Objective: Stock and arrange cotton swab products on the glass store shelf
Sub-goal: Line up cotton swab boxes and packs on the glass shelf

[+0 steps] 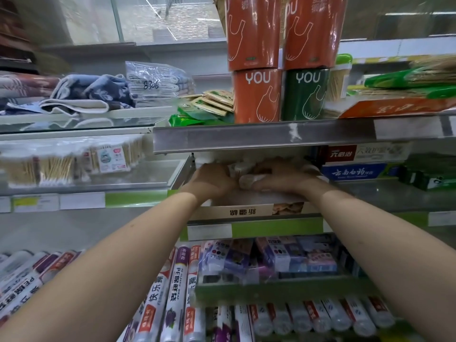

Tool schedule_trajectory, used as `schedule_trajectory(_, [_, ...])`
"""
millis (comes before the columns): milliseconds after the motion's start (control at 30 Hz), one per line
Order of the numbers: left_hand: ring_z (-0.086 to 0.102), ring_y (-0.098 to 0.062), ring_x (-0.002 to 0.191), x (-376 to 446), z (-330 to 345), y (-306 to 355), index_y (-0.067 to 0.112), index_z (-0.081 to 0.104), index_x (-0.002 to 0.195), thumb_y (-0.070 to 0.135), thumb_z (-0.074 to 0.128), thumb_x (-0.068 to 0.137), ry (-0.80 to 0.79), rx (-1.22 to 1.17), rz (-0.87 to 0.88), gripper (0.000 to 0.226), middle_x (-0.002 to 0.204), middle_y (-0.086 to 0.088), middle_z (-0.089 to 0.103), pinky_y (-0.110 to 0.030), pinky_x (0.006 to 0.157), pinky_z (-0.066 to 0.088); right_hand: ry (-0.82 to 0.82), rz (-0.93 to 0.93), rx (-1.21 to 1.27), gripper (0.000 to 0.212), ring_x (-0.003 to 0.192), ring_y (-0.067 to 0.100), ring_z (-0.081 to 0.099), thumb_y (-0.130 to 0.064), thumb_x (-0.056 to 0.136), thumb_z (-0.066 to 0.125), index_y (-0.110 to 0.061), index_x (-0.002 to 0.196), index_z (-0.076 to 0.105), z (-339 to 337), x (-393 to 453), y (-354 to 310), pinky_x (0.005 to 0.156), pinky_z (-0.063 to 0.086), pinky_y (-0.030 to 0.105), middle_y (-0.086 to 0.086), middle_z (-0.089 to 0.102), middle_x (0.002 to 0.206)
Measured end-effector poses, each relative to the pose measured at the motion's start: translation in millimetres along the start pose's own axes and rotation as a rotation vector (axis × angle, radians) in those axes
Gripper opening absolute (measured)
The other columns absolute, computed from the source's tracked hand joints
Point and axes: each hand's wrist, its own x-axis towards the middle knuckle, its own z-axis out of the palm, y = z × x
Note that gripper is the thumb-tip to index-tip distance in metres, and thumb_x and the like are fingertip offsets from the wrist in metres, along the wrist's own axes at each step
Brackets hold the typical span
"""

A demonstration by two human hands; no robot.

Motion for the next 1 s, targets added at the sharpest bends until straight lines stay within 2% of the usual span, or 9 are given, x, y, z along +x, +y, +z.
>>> schedule_trajectory(67, [0.062, -0.028, 0.099, -3, -3, -3, 0.024, 0.07, 0.089, 0.054, 0.039, 0.071, 0.027, -0.031, -0.018, 0.046, 0.114, -0.007, 0.071, -0.032, 0.077, 0.044, 0.069, 0.064, 0.118, 0.044, 0.1, 0.008, 0.048, -0.051, 0.09, 0.065, -0.024, 0.125, 0.065, -2, -7, -4, 0.068, 0.038, 0.008, -0.007, 0.059, 0.117])
schedule_trajectory(133, [0.062, -0.028, 0.091, -10, -7, -7, 0.028, 0.058, 0.072, 0.052, 0.034, 0.075, 0.088, -0.077, -0.025, 0.034, 0.099, -0.006, 0.071, -0.03, 0.076, 0.039, 0.15, 0.145, 0.223, 0.046, 0.095, 0.016, 0.056, -0.053, 0.094, 0.057, -0.015, 0.117, 0.068, -2, -11, -12, 0.08, 0.045, 0.026, 0.001, 0.066, 0.113])
schedule_trajectory(267, [0.057, -0.026, 0.077, -29, -16, -12, 0.024, 0.064, 0.091, 0.035, 0.038, 0.097, 0.246, -0.078, 0.005, 0.029, 0.087, -0.005, 0.07, -0.03, 0.067, 0.041, 0.302, 0.212, 0.265, 0.069, 0.079, 0.021, 0.07, -0.079, 0.084, 0.045, -0.016, 0.087, 0.073, 5, -18, -29, 0.087, 0.055, 0.04, 0.002, 0.075, 0.085])
schedule_trajectory(367, [0.064, -0.026, 0.078, -41, -24, -12, 0.021, 0.065, 0.085, 0.033, 0.037, 0.094, 0.313, -0.044, -0.025, 0.033, 0.079, -0.003, 0.068, -0.03, 0.065, 0.045, 0.379, 0.225, 0.268, 0.07, 0.074, 0.018, 0.07, -0.084, 0.077, 0.052, -0.016, 0.079, 0.07, 7, -27, -44, 0.082, 0.058, 0.041, -0.003, 0.073, 0.077])
schedule_trajectory(567, [0.065, -0.031, 0.09, -82, -46, -23, 0.023, 0.068, 0.101, 0.032, 0.05, 0.094, 0.336, -0.223, 0.079, 0.022, 0.094, -0.006, 0.069, -0.037, 0.08, 0.057, 0.345, 0.265, 0.281, 0.065, 0.095, 0.021, 0.066, -0.075, 0.049, 0.077, -0.028, 0.091, 0.06, 14, -49, -77, 0.087, 0.056, 0.037, -0.004, 0.067, 0.102])
schedule_trajectory(667, [0.064, -0.028, 0.085, -101, -54, -36, 0.019, 0.072, 0.101, 0.034, 0.065, 0.086, 0.28, -0.226, 0.134, 0.022, 0.089, -0.005, 0.072, -0.036, 0.073, 0.057, 0.376, 0.286, 0.235, 0.044, 0.083, 0.02, 0.065, -0.054, 0.062, 0.086, -0.022, 0.077, 0.059, 18, -60, -89, 0.073, 0.055, 0.032, 0.001, 0.068, 0.091])
schedule_trajectory(767, [0.066, -0.025, 0.087, -115, -61, -50, 0.02, 0.066, 0.094, 0.031, 0.082, 0.075, 0.288, -0.239, 0.139, 0.027, 0.091, -0.002, 0.069, -0.034, 0.072, 0.057, 0.442, 0.231, 0.204, 0.041, 0.088, 0.02, 0.067, -0.042, 0.065, 0.085, -0.016, 0.094, 0.071, 21, -69, -106, 0.079, 0.059, 0.038, 0.001, 0.071, 0.094])
schedule_trajectory(900, [0.065, -0.029, 0.1, -135, -63, -72, 0.029, 0.063, 0.126, 0.015, 0.068, 0.078, 0.357, -0.231, 0.188, 0.051, 0.108, -0.003, 0.071, -0.037, 0.079, 0.057, 0.471, 0.174, 0.159, 0.044, 0.091, 0.02, 0.061, -0.031, 0.071, 0.08, -0.016, 0.111, 0.069, 26, -80, -133, 0.08, 0.053, 0.033, 0.0, 0.065, 0.097])
schedule_trajectory(1000, [0.065, -0.031, 0.095, -153, -72, -98, 0.032, 0.063, 0.126, 0.016, 0.063, 0.076, 0.397, -0.266, 0.186, 0.053, 0.101, -0.004, 0.072, -0.04, 0.079, 0.057, 0.485, 0.123, 0.179, 0.051, 0.094, 0.019, 0.057, -0.031, 0.071, 0.081, -0.015, 0.117, 0.066, 38, -84, -156, 0.075, 0.043, 0.029, 0.001, 0.066, 0.107])
